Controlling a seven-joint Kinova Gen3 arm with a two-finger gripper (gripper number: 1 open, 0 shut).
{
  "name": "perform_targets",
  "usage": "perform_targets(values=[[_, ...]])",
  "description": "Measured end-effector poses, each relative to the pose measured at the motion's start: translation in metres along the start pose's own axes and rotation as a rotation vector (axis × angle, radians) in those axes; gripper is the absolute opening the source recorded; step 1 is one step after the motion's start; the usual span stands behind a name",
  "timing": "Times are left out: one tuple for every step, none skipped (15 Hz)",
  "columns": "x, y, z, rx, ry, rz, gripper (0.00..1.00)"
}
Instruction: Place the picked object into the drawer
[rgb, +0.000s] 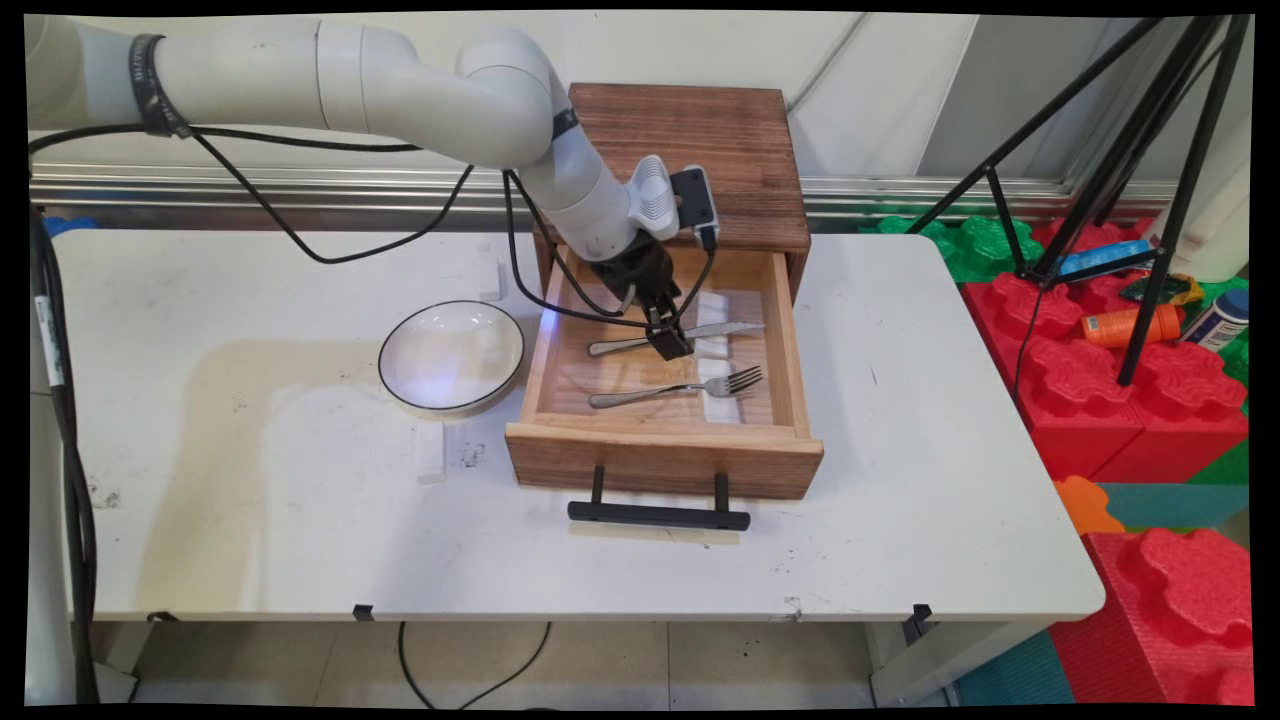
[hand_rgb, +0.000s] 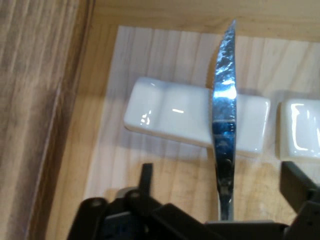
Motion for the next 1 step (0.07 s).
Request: perform_targets(values=[[-0.0003,-0.0003,-0.0018,0.004,0.002,0.002,1.00]])
